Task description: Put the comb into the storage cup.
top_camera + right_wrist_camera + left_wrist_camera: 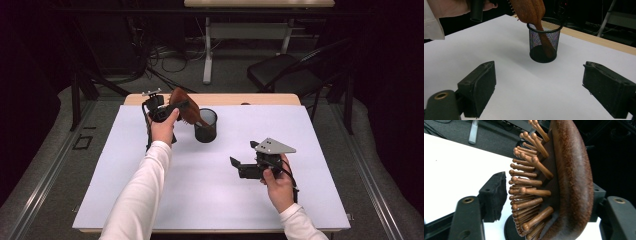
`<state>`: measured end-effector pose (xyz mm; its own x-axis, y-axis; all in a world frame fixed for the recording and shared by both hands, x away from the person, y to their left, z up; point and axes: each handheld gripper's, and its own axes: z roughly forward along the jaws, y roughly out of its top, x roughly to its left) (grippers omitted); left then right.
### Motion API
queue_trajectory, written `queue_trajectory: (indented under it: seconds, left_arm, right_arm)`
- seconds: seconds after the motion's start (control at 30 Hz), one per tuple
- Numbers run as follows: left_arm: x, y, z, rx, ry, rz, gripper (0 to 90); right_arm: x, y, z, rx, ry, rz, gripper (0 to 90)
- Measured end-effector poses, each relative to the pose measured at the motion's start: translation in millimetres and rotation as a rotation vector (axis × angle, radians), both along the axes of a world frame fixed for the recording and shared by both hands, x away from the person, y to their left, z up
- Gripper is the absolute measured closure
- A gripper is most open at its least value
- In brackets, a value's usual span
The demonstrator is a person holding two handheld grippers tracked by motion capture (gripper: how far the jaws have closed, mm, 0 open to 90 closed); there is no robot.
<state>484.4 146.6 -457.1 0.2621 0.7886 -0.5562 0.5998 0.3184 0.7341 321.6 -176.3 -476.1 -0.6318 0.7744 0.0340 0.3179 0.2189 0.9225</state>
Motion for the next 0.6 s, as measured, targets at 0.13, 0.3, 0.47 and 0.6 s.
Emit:
queue_trajectory:
  seconds: [0.13, 0.3, 0.47, 0.6]
  left_arm:
    - [-0.1, 0.5, 0.2, -0.003, -0.002, 0.001, 28.4]
    - [-0.2, 0.3, 0.4, 0.001, -0.004, 0.011, 21.1]
    - [-0.6, 0.4, 1.0, 0.010, -0.012, 0.019, 16.8]
    - [-1.1, 0.9, 1.7, 0.017, -0.015, 0.036, 14.1]
  right_arm:
    - [0.0, 0.2, 0.0, 0.000, 0.000, 0.000, 11.2]
    - [0.0, 0.4, -0.2, 0.000, 0.000, 0.000, 11.2]
    - [-0.1, 0.6, -0.1, -0.001, 0.001, 0.001, 11.2]
    - [-0.2, 0.7, -0.1, -0.001, 0.000, 0.000, 11.3]
